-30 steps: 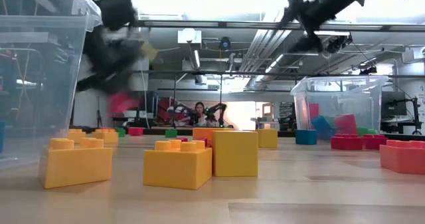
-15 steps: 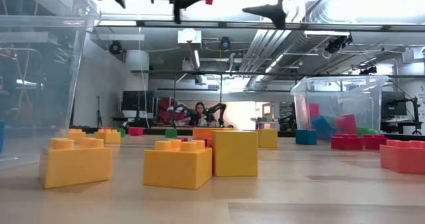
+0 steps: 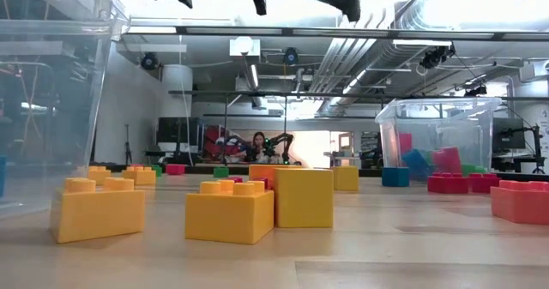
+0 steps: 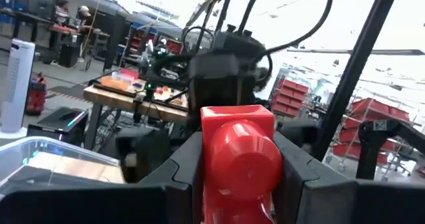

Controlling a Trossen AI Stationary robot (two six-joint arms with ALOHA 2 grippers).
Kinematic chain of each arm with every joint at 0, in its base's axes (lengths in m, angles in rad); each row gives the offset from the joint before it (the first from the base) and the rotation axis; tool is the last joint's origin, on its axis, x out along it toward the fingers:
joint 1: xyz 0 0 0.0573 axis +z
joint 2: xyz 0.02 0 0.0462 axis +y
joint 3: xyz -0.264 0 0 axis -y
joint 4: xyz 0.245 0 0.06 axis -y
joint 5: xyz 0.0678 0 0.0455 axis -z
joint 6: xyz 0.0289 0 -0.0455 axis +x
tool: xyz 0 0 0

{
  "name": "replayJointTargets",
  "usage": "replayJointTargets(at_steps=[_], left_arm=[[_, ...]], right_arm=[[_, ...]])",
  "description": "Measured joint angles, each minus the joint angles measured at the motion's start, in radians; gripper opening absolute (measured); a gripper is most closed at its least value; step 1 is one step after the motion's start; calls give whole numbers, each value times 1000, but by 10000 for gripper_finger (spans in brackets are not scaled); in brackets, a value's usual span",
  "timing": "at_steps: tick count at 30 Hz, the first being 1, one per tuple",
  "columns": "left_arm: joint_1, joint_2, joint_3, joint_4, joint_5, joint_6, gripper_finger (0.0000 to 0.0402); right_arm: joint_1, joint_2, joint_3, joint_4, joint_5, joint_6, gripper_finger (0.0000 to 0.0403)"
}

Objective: Sort blocks by size
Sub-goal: Put the large red game piece into the right transparent bin

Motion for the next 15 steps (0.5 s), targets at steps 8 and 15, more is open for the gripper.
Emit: replayJointTargets(at_steps=[8,15], left_arm=[[-12,1,0,24,0,10,91],[-28,1,0,27,-7,37,91]], right_arm=[[6,43,91,-6,64,-83,339],[7,121,173,-49,34,-83,337]])
